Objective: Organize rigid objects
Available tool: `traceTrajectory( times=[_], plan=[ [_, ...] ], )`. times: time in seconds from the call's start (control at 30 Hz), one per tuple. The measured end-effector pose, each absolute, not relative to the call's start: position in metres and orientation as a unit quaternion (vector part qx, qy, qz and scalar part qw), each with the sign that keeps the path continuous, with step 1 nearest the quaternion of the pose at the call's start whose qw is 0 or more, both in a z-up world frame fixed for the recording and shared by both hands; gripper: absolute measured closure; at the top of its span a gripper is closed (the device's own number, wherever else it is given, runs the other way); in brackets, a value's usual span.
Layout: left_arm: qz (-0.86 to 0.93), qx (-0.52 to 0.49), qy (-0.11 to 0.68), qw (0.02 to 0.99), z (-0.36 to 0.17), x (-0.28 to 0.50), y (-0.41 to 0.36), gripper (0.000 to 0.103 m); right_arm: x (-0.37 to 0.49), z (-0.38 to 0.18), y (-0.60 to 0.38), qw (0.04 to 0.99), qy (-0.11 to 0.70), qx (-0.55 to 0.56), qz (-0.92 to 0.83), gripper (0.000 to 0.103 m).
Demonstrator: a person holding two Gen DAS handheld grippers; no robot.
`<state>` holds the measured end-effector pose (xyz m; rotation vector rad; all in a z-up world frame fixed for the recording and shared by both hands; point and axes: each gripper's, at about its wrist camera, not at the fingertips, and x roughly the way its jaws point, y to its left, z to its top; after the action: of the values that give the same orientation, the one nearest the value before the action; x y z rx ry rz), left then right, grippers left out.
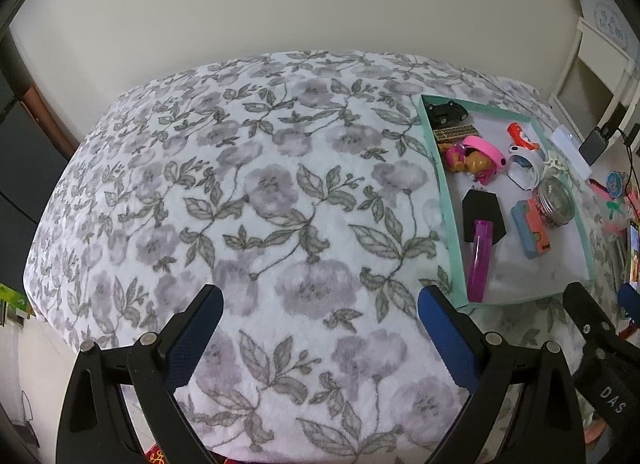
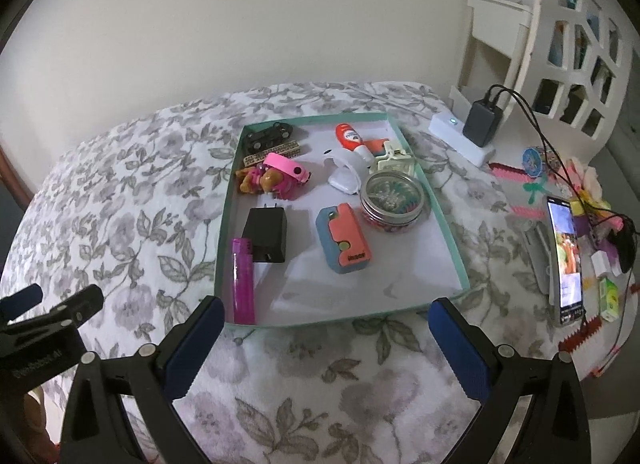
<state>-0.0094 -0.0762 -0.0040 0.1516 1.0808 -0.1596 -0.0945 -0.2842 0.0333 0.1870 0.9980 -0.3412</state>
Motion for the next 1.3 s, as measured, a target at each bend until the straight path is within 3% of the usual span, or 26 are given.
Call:
traceTrajectory(
  times=[1.3],
  plan=[
    [-0.072,0.059,0.499,0.862,0.007,-0.013,-0.068,0.005,-0.097,0.037,-0.279,0.858,0.483,0.081,-0.151,0.0]
  ],
)
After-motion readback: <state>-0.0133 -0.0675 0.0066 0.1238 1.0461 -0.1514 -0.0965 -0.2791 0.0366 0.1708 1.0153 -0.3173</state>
